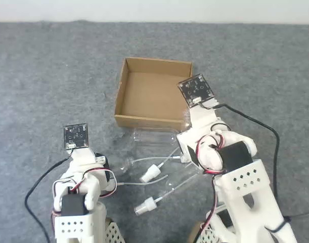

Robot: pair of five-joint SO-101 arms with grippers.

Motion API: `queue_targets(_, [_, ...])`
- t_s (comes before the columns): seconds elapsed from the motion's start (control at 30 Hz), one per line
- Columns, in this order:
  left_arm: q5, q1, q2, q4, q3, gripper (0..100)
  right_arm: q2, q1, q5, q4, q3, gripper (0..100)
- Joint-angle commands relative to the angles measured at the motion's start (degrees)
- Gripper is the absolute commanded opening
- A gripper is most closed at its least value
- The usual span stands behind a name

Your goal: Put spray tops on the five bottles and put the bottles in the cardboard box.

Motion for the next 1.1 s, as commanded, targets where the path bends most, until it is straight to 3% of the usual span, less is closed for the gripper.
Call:
queue_targets(0.0, [-0.26, -0.26, -0.79, 0.26, -0.66, 1, -5.58, -1.63, -1.49, -1.89, -0.62, 11.7])
queue_targets(0.27, [-0.26, -0.26, -0.79, 0.26, -0.66, 1, -12.35, -2.33, -1.49, -3.3, 2.11, 11.7])
queue_targets(0.8, [-0.26, -0.26, -0.79, 0.26, -0.66, 1, -38.29, -2.33, -3.08, -19.03, 27.87, 11.7])
queue_targets(1.07, [-0.26, -0.26, -0.79, 0.26, -0.66, 1, -48.75, -2.24, -4.57, -20.79, 34.29, 11.7])
